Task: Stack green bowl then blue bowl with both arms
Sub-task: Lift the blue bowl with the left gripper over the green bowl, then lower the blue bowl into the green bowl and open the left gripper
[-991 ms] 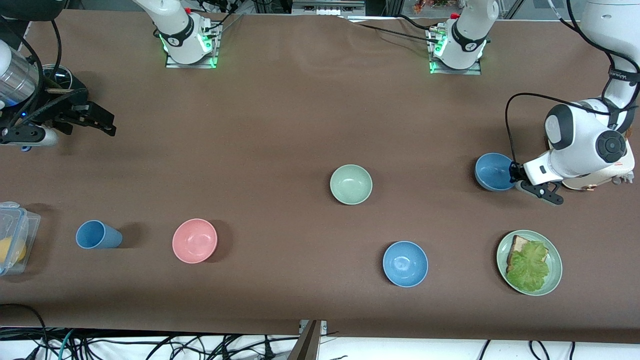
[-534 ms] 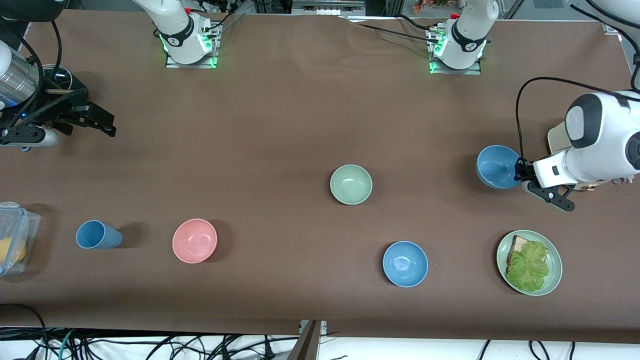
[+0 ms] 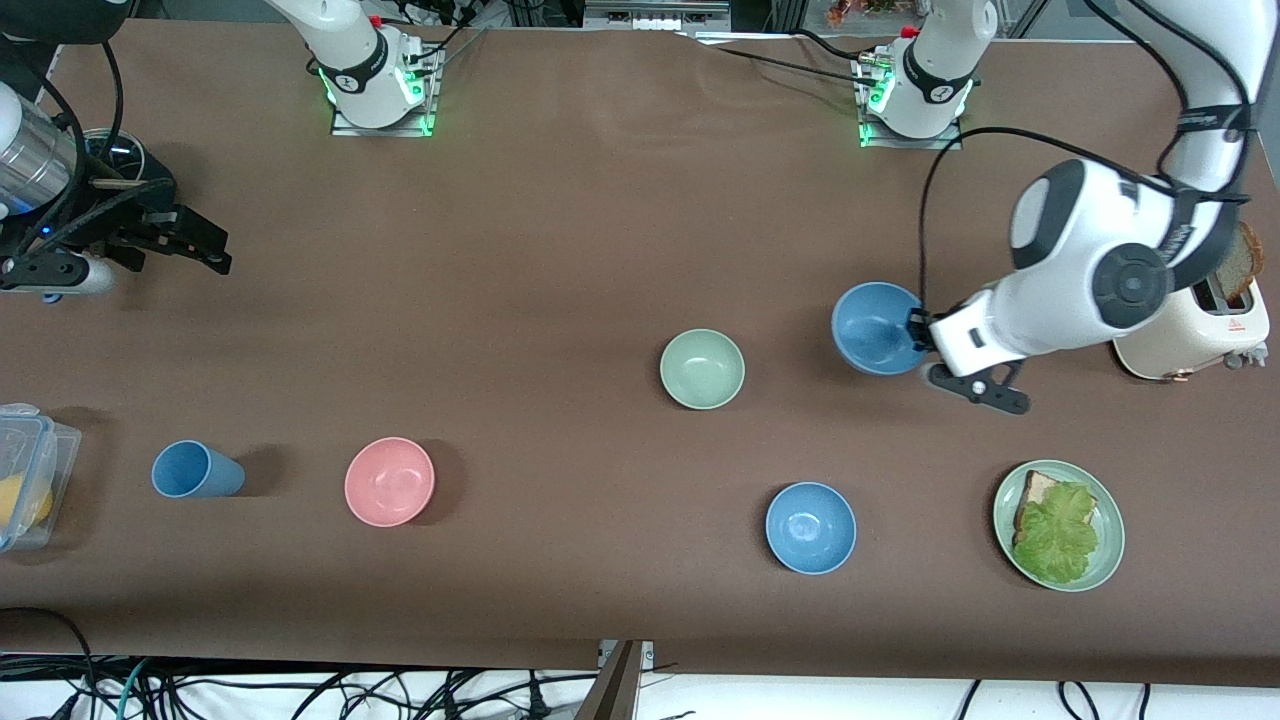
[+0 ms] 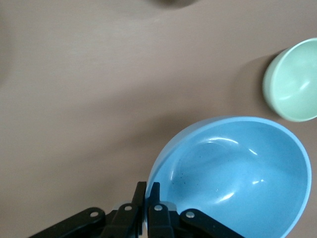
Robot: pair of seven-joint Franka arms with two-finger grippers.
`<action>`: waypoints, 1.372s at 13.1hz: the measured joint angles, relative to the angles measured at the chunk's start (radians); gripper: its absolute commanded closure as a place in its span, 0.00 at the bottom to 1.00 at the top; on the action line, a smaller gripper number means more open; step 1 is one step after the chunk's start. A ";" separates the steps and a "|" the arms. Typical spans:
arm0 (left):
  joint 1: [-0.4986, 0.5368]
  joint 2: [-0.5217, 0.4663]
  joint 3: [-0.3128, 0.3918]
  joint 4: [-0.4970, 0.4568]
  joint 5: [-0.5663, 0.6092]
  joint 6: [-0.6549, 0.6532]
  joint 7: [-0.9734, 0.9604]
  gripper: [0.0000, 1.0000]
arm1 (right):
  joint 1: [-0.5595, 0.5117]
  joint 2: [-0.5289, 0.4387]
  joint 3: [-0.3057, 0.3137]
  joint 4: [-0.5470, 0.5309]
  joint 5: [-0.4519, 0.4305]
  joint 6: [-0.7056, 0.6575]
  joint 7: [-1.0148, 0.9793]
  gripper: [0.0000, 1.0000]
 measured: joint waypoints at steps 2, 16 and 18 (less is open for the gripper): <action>-0.080 0.036 -0.002 0.043 -0.001 0.002 -0.116 1.00 | 0.000 0.000 0.000 0.000 0.000 0.000 0.000 0.00; -0.339 0.330 0.003 0.142 0.065 0.272 -0.306 1.00 | 0.000 0.000 0.000 0.000 0.000 0.001 0.000 0.00; -0.340 0.330 0.003 0.149 0.083 0.272 -0.305 1.00 | 0.000 0.000 0.000 0.000 0.000 0.001 0.001 0.00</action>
